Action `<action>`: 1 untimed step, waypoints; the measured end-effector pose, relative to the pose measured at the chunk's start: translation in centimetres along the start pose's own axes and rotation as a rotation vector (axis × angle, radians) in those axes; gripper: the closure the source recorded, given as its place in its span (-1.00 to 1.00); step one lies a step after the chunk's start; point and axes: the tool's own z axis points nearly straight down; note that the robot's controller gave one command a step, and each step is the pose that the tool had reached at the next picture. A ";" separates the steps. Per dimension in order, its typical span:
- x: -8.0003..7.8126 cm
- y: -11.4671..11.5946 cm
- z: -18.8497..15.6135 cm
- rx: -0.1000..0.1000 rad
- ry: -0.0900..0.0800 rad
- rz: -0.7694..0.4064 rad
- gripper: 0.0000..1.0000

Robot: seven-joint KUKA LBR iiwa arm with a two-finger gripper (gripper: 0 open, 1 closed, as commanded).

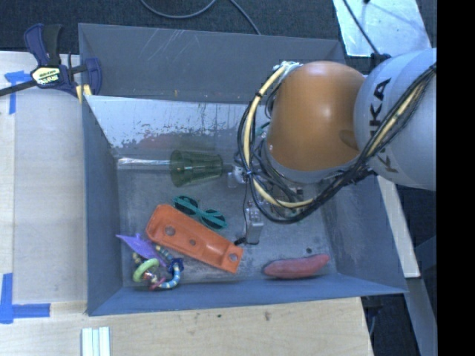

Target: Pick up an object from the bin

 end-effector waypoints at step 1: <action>-0.5 1.9 3.9 0.000 -0.008 -0.066 -1.00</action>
Offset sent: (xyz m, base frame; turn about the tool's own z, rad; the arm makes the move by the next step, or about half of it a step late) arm 0.0060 0.0274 -0.1485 0.0078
